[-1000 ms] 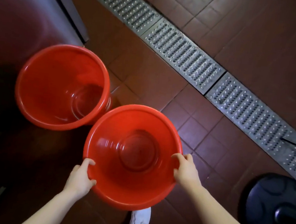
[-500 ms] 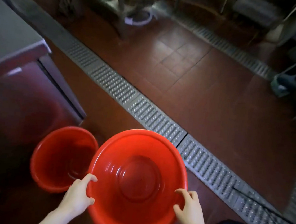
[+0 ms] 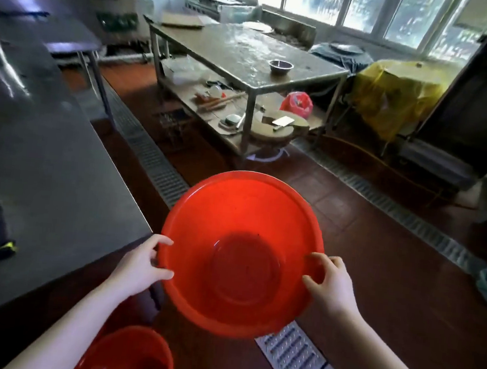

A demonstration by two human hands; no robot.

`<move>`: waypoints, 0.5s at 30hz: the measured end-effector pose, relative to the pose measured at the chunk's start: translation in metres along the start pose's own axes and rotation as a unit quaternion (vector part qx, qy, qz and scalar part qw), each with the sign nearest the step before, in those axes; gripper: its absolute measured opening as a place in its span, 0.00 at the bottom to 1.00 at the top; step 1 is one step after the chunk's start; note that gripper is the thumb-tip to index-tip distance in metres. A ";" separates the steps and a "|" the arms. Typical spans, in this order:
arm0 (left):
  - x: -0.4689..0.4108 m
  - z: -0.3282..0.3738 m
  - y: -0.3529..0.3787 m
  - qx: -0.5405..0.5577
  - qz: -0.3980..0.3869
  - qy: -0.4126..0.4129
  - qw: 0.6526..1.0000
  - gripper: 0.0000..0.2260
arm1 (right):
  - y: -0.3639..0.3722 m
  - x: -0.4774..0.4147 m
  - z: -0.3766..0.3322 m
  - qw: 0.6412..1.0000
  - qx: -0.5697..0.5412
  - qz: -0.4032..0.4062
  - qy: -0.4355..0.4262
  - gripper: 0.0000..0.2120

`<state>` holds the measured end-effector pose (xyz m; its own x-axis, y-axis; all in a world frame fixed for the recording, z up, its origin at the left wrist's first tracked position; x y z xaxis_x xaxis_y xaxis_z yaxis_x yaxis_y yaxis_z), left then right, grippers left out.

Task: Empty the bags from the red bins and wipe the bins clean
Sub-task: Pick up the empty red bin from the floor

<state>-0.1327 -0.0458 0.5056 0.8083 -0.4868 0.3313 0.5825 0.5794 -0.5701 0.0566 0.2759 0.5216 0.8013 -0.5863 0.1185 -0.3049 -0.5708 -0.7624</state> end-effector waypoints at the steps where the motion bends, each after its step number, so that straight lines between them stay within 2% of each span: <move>1: -0.015 0.011 -0.015 0.016 0.016 0.010 1.000 0.25 | -0.010 -0.027 -0.020 1.000 0.004 0.004 -0.015 0.22; 8: -0.091 0.066 -0.131 0.089 0.131 0.029 0.987 0.23 | -0.044 -0.187 -0.164 0.989 0.034 0.004 -0.143 0.21; 15: -0.156 0.050 -0.271 0.119 0.272 0.027 0.954 0.21 | 0.023 -0.358 -0.341 0.959 0.059 -0.061 -0.271 0.20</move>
<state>-0.4125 -0.0939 0.6455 0.9949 -0.1002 -0.0078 0.0855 0.8849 -0.4579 -0.4127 0.2768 0.6786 0.9868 -0.1166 -0.1126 -0.1576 -0.5283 -0.8343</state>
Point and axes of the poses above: each hand's wrist, its own x-axis away from the middle knuckle, its own y-axis out of the palm, z = x × y, the point moved 2 cm from there along -x, towards the middle knuckle, and after that the axes turned 5 degrees about -z, right-handed, at the moved point
